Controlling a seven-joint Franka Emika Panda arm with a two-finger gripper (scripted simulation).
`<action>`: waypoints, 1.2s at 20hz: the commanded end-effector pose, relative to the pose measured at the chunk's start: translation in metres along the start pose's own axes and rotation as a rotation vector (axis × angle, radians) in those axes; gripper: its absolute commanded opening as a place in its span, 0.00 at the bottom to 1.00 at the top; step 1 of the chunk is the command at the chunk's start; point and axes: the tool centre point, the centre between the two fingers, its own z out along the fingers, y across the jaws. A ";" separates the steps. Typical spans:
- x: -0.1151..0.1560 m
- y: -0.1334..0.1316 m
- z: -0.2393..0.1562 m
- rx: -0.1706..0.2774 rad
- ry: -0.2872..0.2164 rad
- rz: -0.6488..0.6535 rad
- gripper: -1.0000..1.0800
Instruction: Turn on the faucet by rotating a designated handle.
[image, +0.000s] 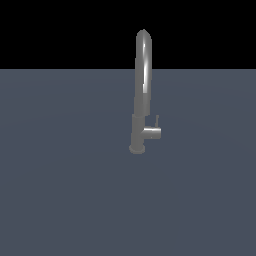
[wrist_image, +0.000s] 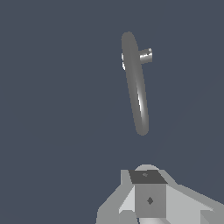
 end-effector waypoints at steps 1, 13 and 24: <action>0.015 0.001 0.002 0.036 -0.036 0.037 0.00; 0.088 0.013 0.023 0.216 -0.213 0.219 0.00; 0.151 0.032 0.057 0.396 -0.389 0.396 0.00</action>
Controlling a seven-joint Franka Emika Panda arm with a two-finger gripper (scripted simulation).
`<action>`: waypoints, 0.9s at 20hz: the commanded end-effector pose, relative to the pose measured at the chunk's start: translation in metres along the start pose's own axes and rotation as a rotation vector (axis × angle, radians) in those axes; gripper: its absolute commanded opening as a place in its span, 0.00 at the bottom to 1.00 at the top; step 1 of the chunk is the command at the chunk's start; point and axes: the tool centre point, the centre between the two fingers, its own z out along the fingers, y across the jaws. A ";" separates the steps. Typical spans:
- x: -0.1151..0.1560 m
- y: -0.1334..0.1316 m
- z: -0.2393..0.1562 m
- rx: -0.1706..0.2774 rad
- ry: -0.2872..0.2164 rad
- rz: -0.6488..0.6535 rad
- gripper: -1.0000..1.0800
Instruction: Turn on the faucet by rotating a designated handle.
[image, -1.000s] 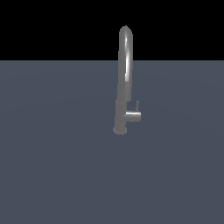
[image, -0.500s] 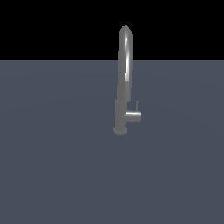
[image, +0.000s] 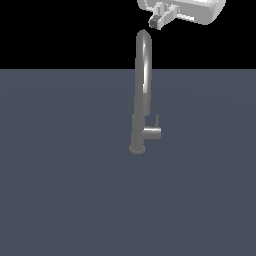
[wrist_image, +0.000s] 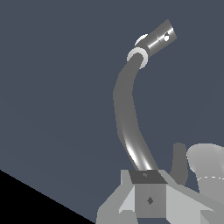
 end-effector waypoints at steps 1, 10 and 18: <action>0.018 0.001 0.002 0.043 -0.043 0.042 0.00; 0.083 0.012 0.020 0.212 -0.208 0.206 0.00; 0.144 0.030 0.052 0.388 -0.382 0.380 0.00</action>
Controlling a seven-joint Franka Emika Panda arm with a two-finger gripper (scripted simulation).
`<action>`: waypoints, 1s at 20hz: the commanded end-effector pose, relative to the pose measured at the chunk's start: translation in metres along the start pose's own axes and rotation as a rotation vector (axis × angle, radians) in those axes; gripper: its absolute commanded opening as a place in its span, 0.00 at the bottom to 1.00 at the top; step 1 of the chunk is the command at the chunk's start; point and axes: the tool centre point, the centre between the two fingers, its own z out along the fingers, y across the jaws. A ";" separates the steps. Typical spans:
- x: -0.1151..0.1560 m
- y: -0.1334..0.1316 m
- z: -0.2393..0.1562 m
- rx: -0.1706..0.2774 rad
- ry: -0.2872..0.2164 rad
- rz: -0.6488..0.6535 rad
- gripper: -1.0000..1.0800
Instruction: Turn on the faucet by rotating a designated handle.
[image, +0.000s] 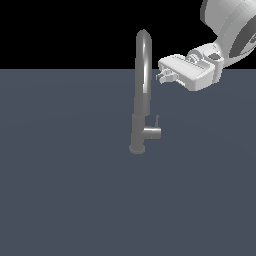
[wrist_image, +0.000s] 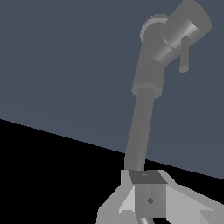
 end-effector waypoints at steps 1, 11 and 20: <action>0.023 0.002 0.003 0.058 -0.057 0.057 0.00; 0.093 0.014 0.027 0.241 -0.236 0.240 0.00; 0.116 0.021 0.041 0.308 -0.301 0.307 0.00</action>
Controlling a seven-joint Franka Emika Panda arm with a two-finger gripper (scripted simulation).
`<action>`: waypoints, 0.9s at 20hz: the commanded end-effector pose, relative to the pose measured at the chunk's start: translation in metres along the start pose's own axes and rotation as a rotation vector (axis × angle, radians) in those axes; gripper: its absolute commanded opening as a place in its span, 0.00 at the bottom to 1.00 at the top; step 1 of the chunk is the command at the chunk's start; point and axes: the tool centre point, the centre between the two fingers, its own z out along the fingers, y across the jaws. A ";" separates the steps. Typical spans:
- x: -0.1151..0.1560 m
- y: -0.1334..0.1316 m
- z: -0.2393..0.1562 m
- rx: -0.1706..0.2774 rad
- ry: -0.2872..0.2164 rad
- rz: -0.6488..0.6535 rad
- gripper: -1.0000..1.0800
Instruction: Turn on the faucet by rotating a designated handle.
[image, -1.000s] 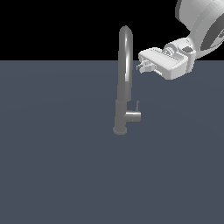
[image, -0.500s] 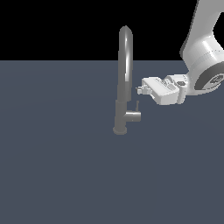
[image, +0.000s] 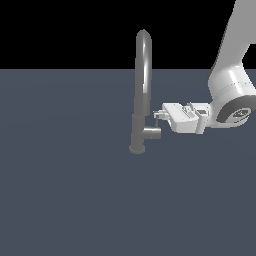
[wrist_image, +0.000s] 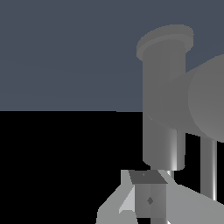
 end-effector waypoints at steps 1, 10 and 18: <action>0.002 0.000 0.001 0.007 -0.007 0.006 0.00; -0.001 0.005 0.001 0.005 -0.005 0.003 0.00; -0.009 0.025 0.001 0.005 -0.005 0.003 0.00</action>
